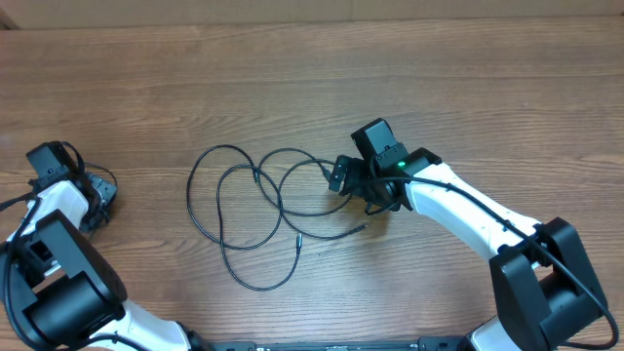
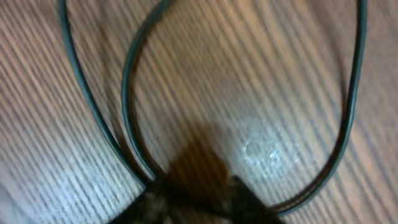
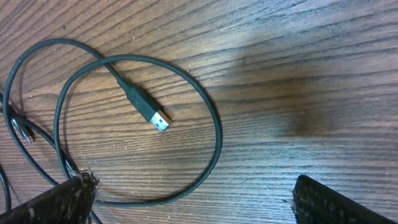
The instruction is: Untangle cables
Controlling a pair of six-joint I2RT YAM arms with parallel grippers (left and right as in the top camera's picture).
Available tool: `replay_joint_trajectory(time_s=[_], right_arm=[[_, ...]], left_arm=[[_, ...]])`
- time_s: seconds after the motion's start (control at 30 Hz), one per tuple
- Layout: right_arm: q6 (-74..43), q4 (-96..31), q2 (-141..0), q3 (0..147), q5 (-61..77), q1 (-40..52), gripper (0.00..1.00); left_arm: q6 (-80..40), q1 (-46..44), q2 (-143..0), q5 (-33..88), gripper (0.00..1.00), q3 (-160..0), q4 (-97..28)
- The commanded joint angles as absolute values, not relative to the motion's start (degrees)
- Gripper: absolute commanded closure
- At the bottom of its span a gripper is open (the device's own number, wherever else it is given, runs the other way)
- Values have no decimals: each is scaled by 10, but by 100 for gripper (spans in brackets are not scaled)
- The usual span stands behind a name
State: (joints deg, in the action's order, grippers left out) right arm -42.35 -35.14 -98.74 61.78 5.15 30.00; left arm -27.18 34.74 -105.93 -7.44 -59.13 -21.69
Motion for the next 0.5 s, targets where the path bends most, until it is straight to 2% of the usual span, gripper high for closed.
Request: replay_joint_trajectory(time_s=[0.0,0.33,0.37,0.47], right_arm=[[-419,-349,-975,623,52,299,0],[-420,-346,-975,623,52,299,0],[-419,-346,-975,623,52,299,0],[-419,-346,-975,623,52,299,0]], left_arm=[[-274,357,-1094,-79,53,-628,-270],[-274,357,-1094,-79,42,-791,-427],[-274,357,-1094,-83,53,-789,-433],[-288,357,-1094,-114,68,-771,-435]])
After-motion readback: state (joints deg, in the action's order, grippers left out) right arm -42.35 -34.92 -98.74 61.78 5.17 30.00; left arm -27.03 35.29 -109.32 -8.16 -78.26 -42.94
